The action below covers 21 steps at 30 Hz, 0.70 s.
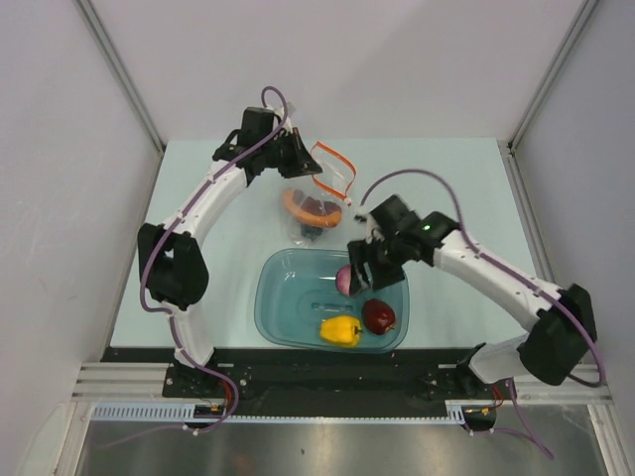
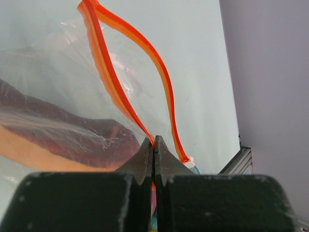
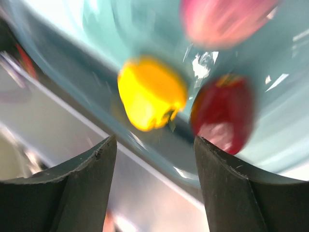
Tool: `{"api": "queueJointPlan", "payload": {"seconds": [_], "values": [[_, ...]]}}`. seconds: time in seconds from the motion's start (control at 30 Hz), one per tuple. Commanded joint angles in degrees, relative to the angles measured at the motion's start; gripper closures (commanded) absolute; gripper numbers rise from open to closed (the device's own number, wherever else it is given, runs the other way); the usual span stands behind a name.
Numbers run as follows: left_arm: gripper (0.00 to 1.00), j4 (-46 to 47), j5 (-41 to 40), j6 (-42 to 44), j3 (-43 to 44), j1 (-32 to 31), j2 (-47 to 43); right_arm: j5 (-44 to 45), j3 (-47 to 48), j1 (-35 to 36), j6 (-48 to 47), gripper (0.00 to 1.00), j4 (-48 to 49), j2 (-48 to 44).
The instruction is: Open the zip-top bag and remove the fake food
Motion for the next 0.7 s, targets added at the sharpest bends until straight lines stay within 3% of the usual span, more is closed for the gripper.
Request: {"api": "queueJointPlan", "payload": {"seconds": [0.0, 0.13, 0.3, 0.57, 0.67], "values": [[1.0, 1.8, 1.3, -0.2, -0.7, 0.3, -3.1, 0.8, 6.3, -9.8, 6.8, 0.3, 9.1, -6.8], [1.0, 1.4, 1.3, 0.1, -0.8, 0.3, -3.4, -3.6, 9.5, -20.8, 12.4, 0.37, 15.1, -4.6], [1.0, 1.2, 1.2, 0.2, -1.6, 0.1, -4.3, -9.4, 18.0, -24.6, 16.2, 0.45, 19.1, 5.6], [1.0, 1.4, 0.8, 0.1, -1.7, -0.9, -4.4, -6.4, 59.5, -23.2, 7.9, 0.52, -2.8, 29.7], [0.99, 1.2, 0.9, -0.1, -1.1, -1.1, -4.1, -7.2, 68.5, -22.8, 6.0, 0.56, -9.4, 38.4]]}}
